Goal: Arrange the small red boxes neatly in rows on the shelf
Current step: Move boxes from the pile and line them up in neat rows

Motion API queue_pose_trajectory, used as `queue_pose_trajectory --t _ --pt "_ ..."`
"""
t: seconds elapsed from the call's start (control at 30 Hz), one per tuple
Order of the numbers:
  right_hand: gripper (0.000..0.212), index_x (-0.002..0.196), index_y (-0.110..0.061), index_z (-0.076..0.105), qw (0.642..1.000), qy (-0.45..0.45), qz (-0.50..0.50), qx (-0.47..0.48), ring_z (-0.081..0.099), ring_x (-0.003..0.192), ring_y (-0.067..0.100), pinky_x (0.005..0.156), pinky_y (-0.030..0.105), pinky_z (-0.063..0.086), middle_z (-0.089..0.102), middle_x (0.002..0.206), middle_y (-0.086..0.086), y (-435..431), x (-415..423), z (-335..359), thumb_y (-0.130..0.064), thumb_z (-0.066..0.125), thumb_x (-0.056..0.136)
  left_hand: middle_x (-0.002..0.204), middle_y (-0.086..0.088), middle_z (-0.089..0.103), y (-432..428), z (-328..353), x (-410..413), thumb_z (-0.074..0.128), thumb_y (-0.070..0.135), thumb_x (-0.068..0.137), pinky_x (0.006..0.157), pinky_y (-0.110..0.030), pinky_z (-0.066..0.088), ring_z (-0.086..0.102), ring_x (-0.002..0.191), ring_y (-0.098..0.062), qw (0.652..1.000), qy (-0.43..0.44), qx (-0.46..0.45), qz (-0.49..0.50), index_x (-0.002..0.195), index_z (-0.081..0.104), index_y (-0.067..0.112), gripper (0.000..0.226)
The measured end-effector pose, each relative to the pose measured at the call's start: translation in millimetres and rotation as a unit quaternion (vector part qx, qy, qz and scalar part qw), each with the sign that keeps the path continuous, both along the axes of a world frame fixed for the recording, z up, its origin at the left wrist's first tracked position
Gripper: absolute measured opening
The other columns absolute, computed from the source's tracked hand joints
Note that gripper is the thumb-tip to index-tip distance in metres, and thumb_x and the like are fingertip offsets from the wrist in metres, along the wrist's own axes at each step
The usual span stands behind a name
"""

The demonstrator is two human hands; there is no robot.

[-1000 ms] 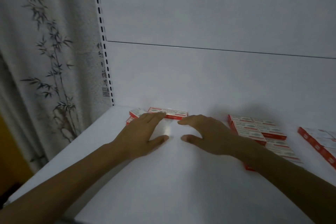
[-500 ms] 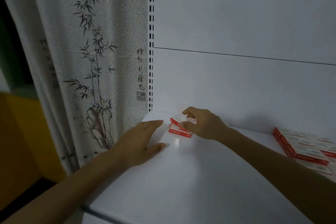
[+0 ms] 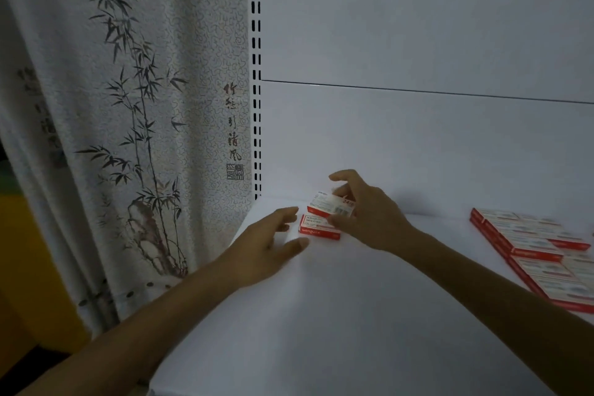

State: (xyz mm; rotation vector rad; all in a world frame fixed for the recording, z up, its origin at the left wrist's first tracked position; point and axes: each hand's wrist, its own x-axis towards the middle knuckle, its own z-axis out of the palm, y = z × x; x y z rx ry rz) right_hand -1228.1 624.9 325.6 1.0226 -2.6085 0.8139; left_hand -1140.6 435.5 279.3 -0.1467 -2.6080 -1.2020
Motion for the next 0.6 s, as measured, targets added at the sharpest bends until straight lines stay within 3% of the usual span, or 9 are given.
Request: queue_pose_trajectory --t 0.1,0.17,0.3,0.37,0.47,0.53,0.6 --pt "0.062 0.126 -0.033 0.034 0.999 0.026 0.013 -0.045 0.060 0.094 0.009 0.075 0.031 0.054 0.058 0.105 -0.015 19 24 5 -0.031 0.072 0.076 0.115 0.008 0.061 17 10 -9 0.055 0.037 0.088 0.076 -0.015 0.044 0.059 0.103 -0.004 0.970 -0.058 0.232 -0.035 0.130 0.048 0.018 0.047" --pt "0.063 0.125 -0.036 0.035 0.998 0.035 0.020 -0.057 0.060 0.095 0.010 0.074 0.031 0.056 0.055 0.104 -0.021 31 37 2 -0.030 0.073 0.076 0.112 0.002 0.067 29 19 -10 0.046 0.040 0.094 0.082 -0.026 0.044 0.063 0.101 -0.010 0.949 -0.094 0.293 -0.071 0.124 0.054 0.019 0.038" --pt "0.061 0.122 -0.040 0.037 0.996 0.037 0.033 -0.069 0.058 0.100 0.010 0.077 0.030 0.056 0.057 0.114 -0.015 52 53 -13 -0.028 0.073 0.074 0.095 0.000 0.073 56 24 -6 0.045 0.036 0.095 0.076 -0.028 0.051 0.069 0.087 -0.018 0.943 -0.106 0.283 -0.137 0.109 0.060 0.017 0.029" --pt "0.058 0.122 -0.039 0.040 0.996 0.013 0.040 -0.078 0.057 0.105 0.010 0.079 0.031 0.055 0.056 0.118 -0.014 59 55 -23 -0.031 0.071 0.074 0.093 0.000 0.073 63 19 -4 0.051 0.028 0.093 0.072 -0.026 0.054 0.070 0.082 -0.019 0.949 -0.100 0.253 -0.160 0.108 0.059 0.015 0.021" --pt "0.059 0.125 -0.034 0.040 0.996 -0.012 0.036 -0.086 0.056 0.106 0.005 0.082 0.027 0.053 0.055 0.121 -0.015 64 57 -32 -0.041 0.071 0.074 0.096 -0.002 0.073 65 12 -1 0.056 0.023 0.090 0.077 -0.033 0.054 0.070 0.083 -0.021 0.950 -0.081 0.249 -0.172 0.108 0.058 0.014 0.020" --pt "0.064 0.127 -0.031 0.040 0.994 -0.028 0.023 -0.103 0.054 0.104 0.000 0.083 0.020 0.050 0.053 0.121 -0.017 64 57 -32 -0.051 0.069 0.073 0.100 -0.003 0.072 63 10 0 0.058 0.023 0.088 0.078 -0.035 0.055 0.070 0.086 -0.018 0.955 -0.054 0.249 -0.154 0.106 0.055 0.016 0.019" --pt "0.063 0.125 -0.031 0.042 0.985 -0.086 0.000 -0.151 0.057 0.099 0.000 0.082 0.019 0.050 0.056 0.116 -0.015 62 57 -29 -0.056 0.063 0.070 0.104 0.002 0.070 60 5 2 0.061 0.025 0.087 0.075 -0.031 0.055 0.068 0.086 -0.012 0.975 0.031 0.176 -0.130 0.099 0.052 0.024 0.014"
